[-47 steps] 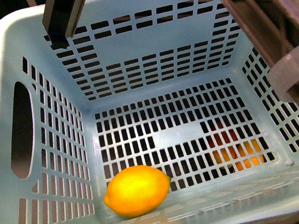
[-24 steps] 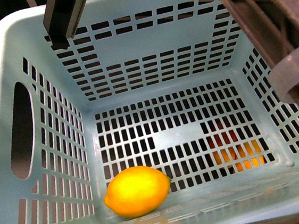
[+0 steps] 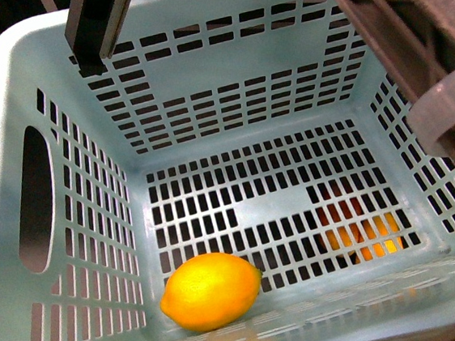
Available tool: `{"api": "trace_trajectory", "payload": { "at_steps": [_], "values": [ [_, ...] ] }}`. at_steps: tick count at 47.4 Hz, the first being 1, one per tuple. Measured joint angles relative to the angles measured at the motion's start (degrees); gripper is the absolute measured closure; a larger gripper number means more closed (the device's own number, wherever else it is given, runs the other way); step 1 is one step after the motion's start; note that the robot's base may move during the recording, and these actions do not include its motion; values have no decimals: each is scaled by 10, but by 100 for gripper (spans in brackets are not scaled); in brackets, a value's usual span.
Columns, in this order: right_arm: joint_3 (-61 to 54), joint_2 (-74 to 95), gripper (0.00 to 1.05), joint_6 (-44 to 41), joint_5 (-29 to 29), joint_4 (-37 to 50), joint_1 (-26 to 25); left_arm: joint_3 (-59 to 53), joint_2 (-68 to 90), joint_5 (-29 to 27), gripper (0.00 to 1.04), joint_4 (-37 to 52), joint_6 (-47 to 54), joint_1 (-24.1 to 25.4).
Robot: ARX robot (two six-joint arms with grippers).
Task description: Pick lemon and mango into basket
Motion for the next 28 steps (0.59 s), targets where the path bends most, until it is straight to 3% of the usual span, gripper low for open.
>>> {"api": "trace_trajectory", "payload": {
  "at_steps": [16, 25, 26, 28],
  "values": [
    [-4, -36, 7, 4, 32, -3, 8, 0, 0, -1, 99, 0, 0, 0],
    [-54, -167, 9, -1, 133, -44, -28, -1, 1, -1, 99, 0, -4, 0],
    [-61, -182, 9, -7, 136, -45, -34, -1, 1, -3, 99, 0, -2, 0],
    [-105, -215, 17, -52, 81, 36, -61, -1, 1, -3, 99, 0, -2, 0]
  ]
}}
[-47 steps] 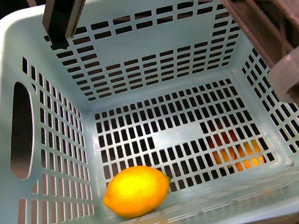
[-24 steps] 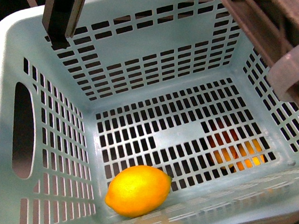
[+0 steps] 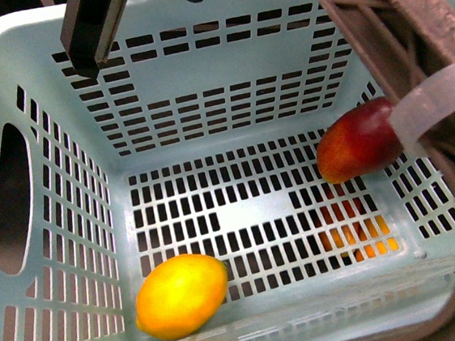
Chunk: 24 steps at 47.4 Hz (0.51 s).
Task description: Pick lemon and mango into basket
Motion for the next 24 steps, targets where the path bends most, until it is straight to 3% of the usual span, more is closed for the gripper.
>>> {"api": "trace_trajectory", "payload": {
  "at_steps": [2, 6, 13, 24],
  "values": [
    [-44, -23, 25, -64, -69, 90, -18, 0, 0, -1, 99, 0, 1, 1],
    [-109, -57, 43, -146, -136, 174, -42, 0, 0, 1, 99, 0, 4, 0],
    [-178, -111, 73, -187, -173, 183, -82, 0, 0, 8, 99, 0, 0, 0],
    [-225, -166, 103, -196, -202, 179, -115, 0, 0, 1, 99, 0, 5, 0]
  ]
}}
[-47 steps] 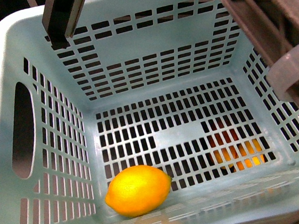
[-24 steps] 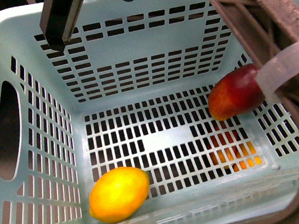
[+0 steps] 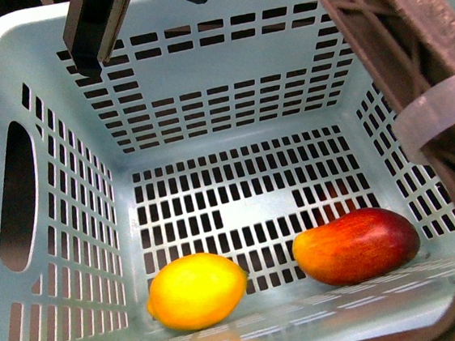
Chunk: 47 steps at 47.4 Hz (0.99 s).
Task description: Pick lemon and mango into basket
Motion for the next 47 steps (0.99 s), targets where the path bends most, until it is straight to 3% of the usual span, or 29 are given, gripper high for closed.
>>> {"api": "trace_trajectory", "payload": {
  "at_steps": [10, 13, 16, 47],
  "values": [
    [-41, -66, 103, -3, -35, -27, -31, 0, 0, 0, 99, 0, 0, 0],
    [-50, -87, 103, -3, -76, -39, -65, 0, 0, 0, 99, 0, 0, 0],
    [-59, -109, 103, -3, -77, -52, -81, 0, 0, 3, 99, 0, 0, 0],
    [-92, -241, 103, -3, -82, -132, -82, 0, 0, 0, 99, 0, 0, 0]
  ]
}}
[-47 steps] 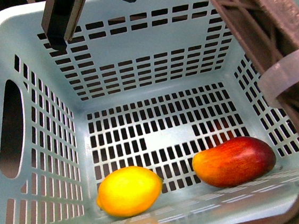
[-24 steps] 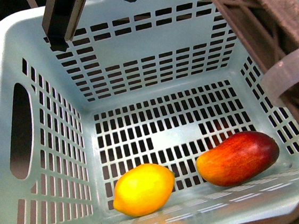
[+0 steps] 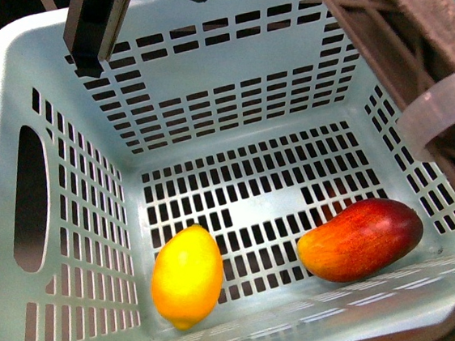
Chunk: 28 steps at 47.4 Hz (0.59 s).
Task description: Pick lemon and mango into basket
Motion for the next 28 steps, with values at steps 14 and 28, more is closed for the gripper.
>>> {"api": "trace_trajectory", "payload": {
  "at_steps": [14, 28],
  "values": [
    [0, -60, 103, 0, 0, -62, 0, 0, 0, 0, 99, 0, 0, 0],
    [0, -154, 103, 0, 0, -176, 0, 0, 0, 1, 99, 0, 0, 0]
  ]
}}
